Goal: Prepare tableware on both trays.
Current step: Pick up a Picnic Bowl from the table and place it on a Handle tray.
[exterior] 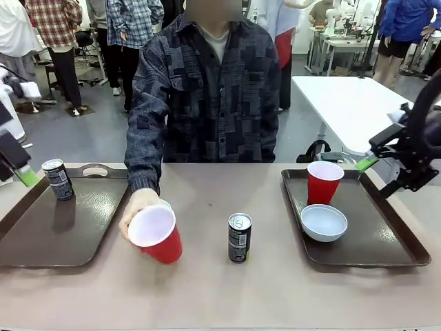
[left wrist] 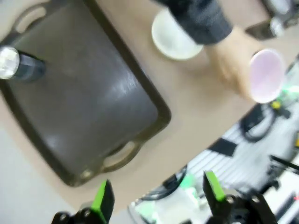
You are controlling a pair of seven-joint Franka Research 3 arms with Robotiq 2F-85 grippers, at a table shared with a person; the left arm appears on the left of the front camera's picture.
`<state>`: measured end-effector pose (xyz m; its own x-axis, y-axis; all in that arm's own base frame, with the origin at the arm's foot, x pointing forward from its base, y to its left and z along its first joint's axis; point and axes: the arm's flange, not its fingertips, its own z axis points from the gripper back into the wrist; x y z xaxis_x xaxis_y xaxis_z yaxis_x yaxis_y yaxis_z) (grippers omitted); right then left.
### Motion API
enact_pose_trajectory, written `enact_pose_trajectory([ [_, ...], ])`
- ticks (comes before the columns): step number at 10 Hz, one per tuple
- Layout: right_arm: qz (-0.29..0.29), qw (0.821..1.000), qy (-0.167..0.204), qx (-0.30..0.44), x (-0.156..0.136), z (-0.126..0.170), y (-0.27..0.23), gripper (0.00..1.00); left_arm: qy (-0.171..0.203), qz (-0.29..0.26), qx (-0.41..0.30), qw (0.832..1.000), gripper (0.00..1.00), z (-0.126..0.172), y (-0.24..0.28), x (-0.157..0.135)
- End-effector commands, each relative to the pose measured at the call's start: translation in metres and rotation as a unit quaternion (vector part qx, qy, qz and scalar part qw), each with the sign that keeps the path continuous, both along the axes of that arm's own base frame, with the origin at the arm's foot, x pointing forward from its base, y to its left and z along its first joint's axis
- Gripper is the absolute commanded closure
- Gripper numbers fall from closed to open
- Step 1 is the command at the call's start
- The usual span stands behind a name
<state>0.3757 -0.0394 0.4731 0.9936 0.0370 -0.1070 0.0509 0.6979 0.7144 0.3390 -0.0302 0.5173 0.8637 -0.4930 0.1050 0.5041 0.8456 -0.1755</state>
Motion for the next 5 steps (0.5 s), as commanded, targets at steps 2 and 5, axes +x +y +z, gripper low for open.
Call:
enact_pose_trajectory([
  [2, 0.016, 0.998, 0.003, 0.064, 0.001, -0.007, -0.004, 0.01, -0.008, -0.008, 0.050, 0.999, 0.00, -0.030, -0.020, 0.010],
  [5, 0.014, 0.999, 0.001, 0.029, 0.011, -0.010, 0.005, 0.01, -0.092, 0.052, 0.039, 0.994, 0.00, -0.047, -0.023, 0.013],
])
